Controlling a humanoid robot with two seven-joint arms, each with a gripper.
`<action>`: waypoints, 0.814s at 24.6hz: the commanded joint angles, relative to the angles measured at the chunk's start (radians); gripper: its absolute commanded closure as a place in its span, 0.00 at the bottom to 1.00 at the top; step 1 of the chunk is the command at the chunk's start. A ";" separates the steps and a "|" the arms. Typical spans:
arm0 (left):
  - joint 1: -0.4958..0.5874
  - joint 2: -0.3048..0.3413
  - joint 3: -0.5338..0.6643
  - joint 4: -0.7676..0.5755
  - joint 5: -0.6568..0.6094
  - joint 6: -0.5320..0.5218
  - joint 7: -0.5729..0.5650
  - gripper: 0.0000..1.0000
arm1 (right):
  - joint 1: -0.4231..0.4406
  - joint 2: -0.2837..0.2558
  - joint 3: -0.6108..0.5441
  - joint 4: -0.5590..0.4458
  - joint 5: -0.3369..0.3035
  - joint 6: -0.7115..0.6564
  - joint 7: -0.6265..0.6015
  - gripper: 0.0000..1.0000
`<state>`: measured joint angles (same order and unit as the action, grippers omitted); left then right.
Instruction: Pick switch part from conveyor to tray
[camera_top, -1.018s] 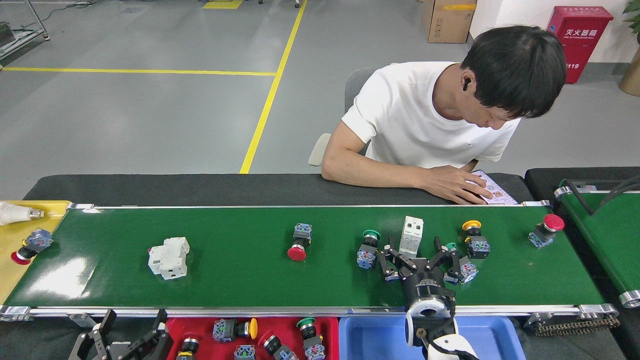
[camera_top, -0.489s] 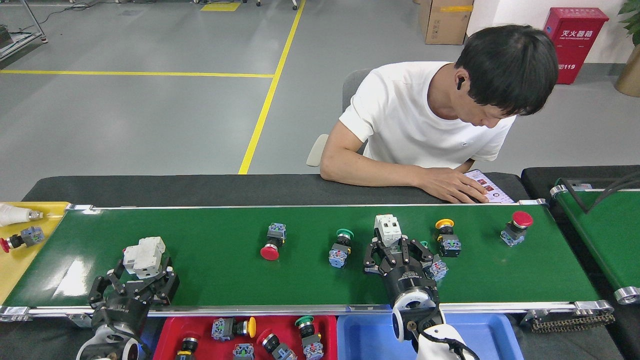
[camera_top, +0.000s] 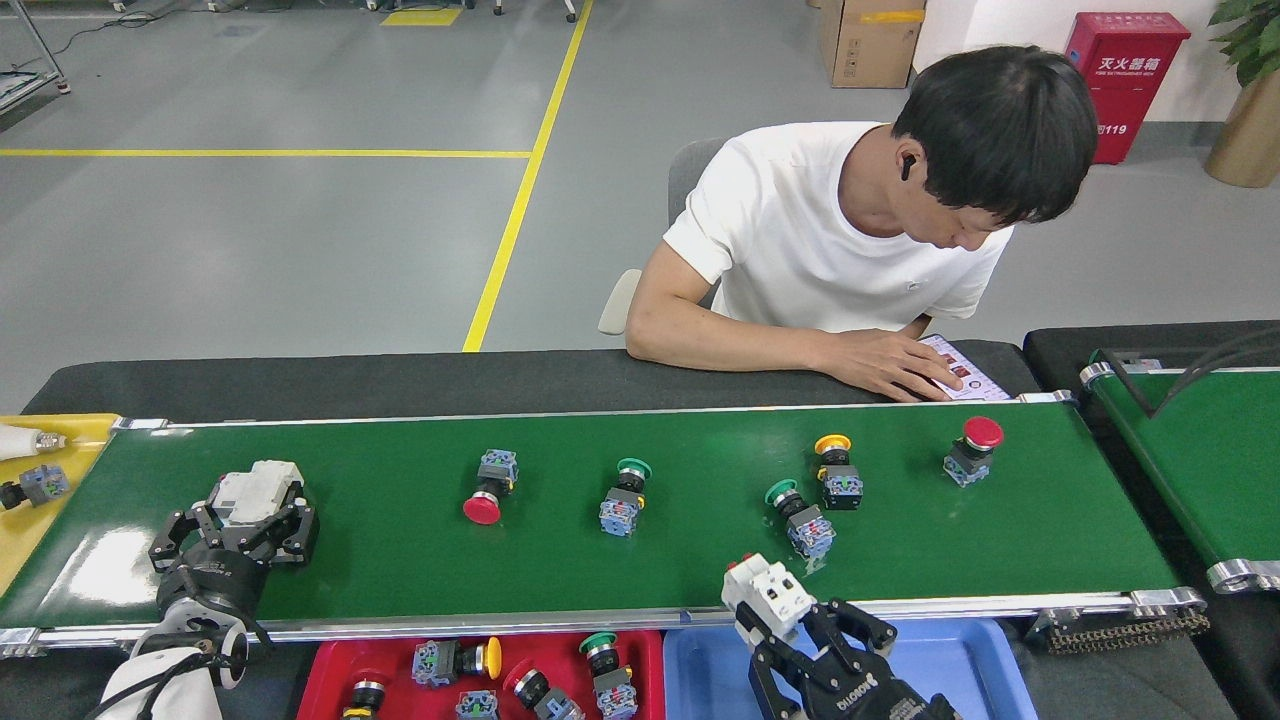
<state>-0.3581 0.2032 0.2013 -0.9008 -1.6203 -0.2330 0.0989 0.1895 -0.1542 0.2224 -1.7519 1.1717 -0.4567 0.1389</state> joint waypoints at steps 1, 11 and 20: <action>0.033 -0.001 0.000 -0.092 0.034 -0.037 0.007 0.88 | 0.014 0.002 -0.024 -0.017 -0.014 -0.119 0.002 0.47; 0.636 -0.076 -0.006 -0.868 0.160 -0.097 -0.067 0.89 | 0.008 0.035 -0.141 -0.017 -0.024 -0.117 0.007 0.02; 0.597 -0.059 -0.253 -0.877 0.128 -0.181 -0.053 0.88 | 0.001 0.125 -0.339 -0.011 -0.029 0.248 0.027 0.03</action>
<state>0.2552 0.1324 -0.0245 -1.7633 -1.4864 -0.3945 0.0321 0.2022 -0.0281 -0.1095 -1.7521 1.1432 -0.3235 0.1695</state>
